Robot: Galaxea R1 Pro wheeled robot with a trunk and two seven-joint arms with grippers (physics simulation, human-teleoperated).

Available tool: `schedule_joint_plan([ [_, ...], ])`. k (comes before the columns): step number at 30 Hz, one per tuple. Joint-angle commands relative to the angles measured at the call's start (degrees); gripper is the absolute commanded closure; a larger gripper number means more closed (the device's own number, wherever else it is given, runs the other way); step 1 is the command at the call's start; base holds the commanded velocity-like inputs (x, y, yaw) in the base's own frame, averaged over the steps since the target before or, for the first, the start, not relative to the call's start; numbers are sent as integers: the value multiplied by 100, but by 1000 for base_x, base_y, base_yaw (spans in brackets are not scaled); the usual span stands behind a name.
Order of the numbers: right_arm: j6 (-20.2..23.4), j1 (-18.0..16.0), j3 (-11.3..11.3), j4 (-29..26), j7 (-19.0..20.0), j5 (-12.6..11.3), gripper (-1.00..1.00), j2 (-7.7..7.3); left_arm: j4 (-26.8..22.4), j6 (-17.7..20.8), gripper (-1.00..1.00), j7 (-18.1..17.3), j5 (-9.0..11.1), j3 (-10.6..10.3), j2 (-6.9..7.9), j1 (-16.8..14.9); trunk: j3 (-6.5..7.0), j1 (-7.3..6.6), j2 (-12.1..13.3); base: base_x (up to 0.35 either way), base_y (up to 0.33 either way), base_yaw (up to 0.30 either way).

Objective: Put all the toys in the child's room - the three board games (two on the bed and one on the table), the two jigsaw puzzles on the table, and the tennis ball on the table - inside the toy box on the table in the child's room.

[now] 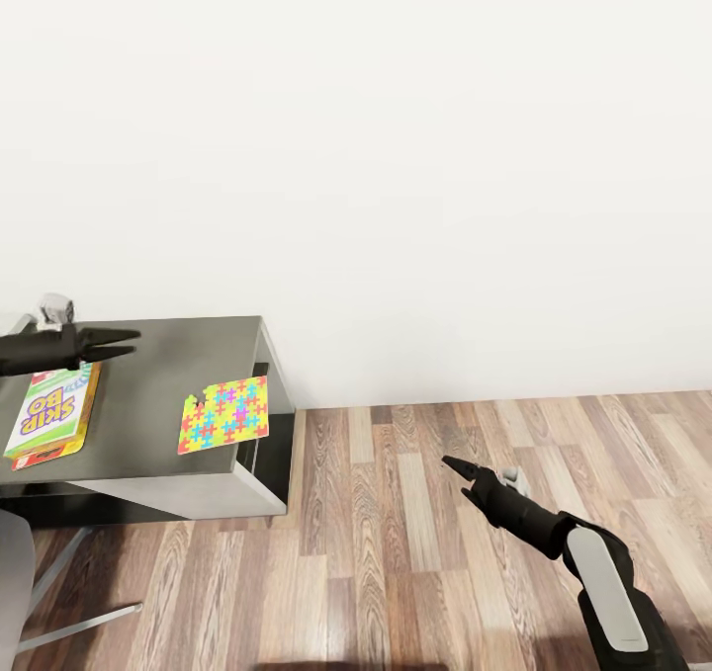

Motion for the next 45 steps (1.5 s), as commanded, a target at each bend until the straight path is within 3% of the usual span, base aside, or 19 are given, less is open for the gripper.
schedule_joint_plan([
  [1,34,-23,163,20,24,42,-100,5,-93,53,-100,-315,12,-87,49,40,-5,1,-5,0,0,0],
  [4,43,-231,561,117,-51,41,-100,-7,-221,52,-100,-804,5,-182,103,87,-5,1,-5,0,0,0],
  [6,52,-573,903,304,-155,33,-100,7,-280,45,-100,-1081,2,-222,149,111,-5,1,-5,0,0,0],
  [12,23,-941,1213,1157,-196,1,-100,37,-329,20,-100,-1151,9,-246,309,125,-5,1,-5,0,0,0],
  [22,-4,-1042,1261,1514,-164,-17,-100,46,-329,8,-100,-1151,5,-241,349,166,-5,1,-5,0,0,0],
  [32,-10,-1041,1228,1530,368,-11,-100,30,-312,21,-100,-1151,36,-233,354,172,-5,1,-5,9,0,119],
  [45,-159,-1007,1232,1532,517,-7,-100,9,-311,33,-100,-1151,23,-230,351,172,-9,1,-5,43,0,129],
])
